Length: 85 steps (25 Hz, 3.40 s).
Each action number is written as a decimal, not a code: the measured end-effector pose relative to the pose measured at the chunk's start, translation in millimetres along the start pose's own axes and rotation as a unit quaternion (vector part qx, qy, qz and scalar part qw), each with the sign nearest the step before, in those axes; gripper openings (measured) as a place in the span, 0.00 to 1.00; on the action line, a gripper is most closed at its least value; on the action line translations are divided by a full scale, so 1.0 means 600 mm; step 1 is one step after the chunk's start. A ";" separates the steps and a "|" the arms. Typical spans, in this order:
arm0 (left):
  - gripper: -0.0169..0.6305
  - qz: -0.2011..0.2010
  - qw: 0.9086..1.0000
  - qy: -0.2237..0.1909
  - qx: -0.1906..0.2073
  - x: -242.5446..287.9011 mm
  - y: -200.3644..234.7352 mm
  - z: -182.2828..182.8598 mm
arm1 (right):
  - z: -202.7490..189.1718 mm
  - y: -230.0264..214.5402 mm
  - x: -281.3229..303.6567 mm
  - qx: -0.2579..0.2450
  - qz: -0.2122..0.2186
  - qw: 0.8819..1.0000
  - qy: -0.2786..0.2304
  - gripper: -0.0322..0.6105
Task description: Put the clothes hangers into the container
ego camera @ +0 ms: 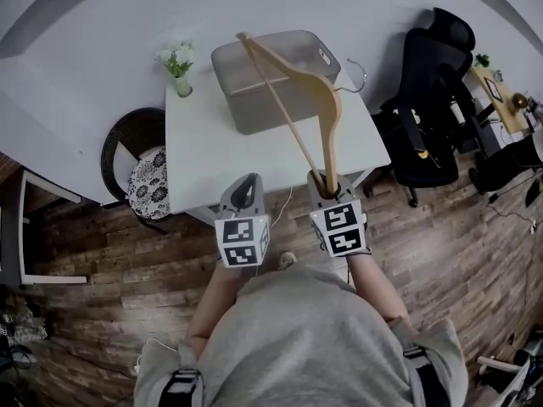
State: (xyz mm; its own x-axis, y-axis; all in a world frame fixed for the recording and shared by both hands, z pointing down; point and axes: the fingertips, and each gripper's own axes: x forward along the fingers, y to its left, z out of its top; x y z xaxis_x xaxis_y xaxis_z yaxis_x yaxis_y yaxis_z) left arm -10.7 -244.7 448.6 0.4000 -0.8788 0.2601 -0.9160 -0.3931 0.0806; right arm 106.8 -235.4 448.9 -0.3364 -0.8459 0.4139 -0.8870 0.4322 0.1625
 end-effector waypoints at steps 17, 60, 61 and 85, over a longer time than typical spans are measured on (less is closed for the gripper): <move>0.05 0.045 0.999 0.001 -0.016 0.125 0.019 0.025 | 0.012 -0.140 0.123 -0.060 0.045 0.996 0.043 0.05; 0.05 0.051 0.998 0.008 -0.048 0.269 0.141 0.047 | 0.084 -0.376 0.343 -0.399 -0.005 0.864 0.306 0.05; 0.05 0.050 0.998 0.008 -0.048 0.273 0.144 0.048 | 0.086 -0.376 0.346 -0.402 -0.004 0.862 0.309 0.05; 0.05 0.041 0.998 0.015 -0.054 0.288 0.153 0.038 | 0.116 -0.376 0.348 -0.462 -0.030 0.823 0.329 0.16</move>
State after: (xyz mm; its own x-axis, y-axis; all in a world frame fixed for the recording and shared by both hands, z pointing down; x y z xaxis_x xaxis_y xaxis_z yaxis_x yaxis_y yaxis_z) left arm -25.0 -438.5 478.9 0.3246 -0.8977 0.2979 -0.9440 -0.2877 0.1616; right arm 214.6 -531.2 436.6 0.2128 -0.6534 0.7265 -0.1748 0.7061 0.6862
